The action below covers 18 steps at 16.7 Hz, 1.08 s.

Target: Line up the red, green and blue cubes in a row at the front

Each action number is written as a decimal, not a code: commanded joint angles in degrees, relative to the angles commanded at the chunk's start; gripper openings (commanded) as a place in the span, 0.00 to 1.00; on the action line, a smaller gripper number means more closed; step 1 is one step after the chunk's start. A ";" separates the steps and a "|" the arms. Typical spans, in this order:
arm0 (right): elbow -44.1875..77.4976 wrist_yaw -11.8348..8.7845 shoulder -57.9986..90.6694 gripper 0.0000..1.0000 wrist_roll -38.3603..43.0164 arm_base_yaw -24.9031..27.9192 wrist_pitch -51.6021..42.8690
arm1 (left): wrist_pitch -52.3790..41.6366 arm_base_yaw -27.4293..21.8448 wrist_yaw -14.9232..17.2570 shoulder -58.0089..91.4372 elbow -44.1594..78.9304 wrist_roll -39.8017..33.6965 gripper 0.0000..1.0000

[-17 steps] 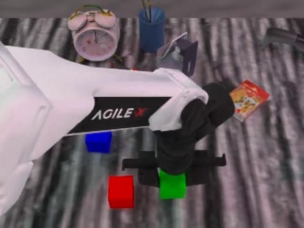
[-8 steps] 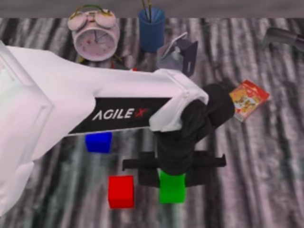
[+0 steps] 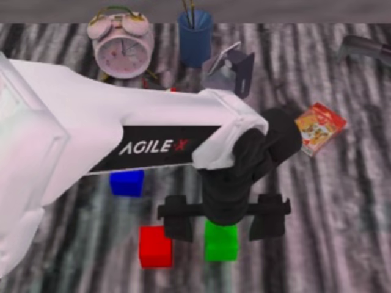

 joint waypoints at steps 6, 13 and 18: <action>0.00 0.00 0.00 1.00 0.00 0.00 0.00 | -0.21 0.05 0.00 -0.07 0.19 0.01 1.00; 0.00 0.00 0.00 1.00 0.00 0.00 0.00 | -12.66 0.86 -0.01 -3.58 8.62 -0.28 1.00; 0.00 0.00 0.00 1.00 0.00 0.00 0.00 | -14.22 0.75 -0.03 -4.20 9.85 -0.22 1.00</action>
